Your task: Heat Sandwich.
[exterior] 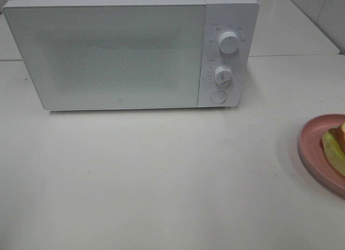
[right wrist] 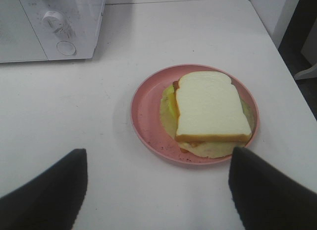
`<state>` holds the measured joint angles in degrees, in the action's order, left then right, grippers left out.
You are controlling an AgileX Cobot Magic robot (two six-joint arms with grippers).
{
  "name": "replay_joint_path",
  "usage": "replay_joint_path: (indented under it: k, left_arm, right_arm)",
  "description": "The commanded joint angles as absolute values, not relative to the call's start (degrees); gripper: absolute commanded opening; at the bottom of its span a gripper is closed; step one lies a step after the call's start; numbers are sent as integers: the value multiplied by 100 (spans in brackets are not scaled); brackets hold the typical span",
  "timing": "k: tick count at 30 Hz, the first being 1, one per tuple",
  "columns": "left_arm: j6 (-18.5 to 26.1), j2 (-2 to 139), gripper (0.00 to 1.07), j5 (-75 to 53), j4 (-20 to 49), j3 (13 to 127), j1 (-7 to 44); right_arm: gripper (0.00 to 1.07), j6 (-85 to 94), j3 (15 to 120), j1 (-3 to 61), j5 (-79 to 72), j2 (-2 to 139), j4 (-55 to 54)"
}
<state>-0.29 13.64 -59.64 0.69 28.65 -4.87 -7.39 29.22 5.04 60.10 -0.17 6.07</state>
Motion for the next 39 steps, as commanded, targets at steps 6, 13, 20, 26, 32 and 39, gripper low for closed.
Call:
replay_joint_path:
  k: [6, 13, 20, 26, 32, 39]
  left_arm:
    - [-80, 80, 97, -5936, 86, 2842, -487]
    - [-80, -172, 97, -5930, 92, 2836, -487]
    - [-74, -178, 97, -5930, 92, 2836, -458]
    - [-74, -172, 97, -5930, 86, 2836, -458]
    - [-74, -172, 97, -5930, 86, 2836, -458]
    - [-74, -172, 97, -5930, 86, 2836, -458]
  right_arm:
    - [76, -733, 2916, 458, 5959, -178, 630]
    - [76, -733, 2916, 458, 5959, -160, 636]
    - [75, -733, 2916, 458, 5959, -160, 636]
    - [75, -733, 2916, 458, 5959, -160, 636]
    - [75, -733, 2916, 458, 5959, -160, 636]
    - [75, -733, 2916, 458, 5959, -160, 636]
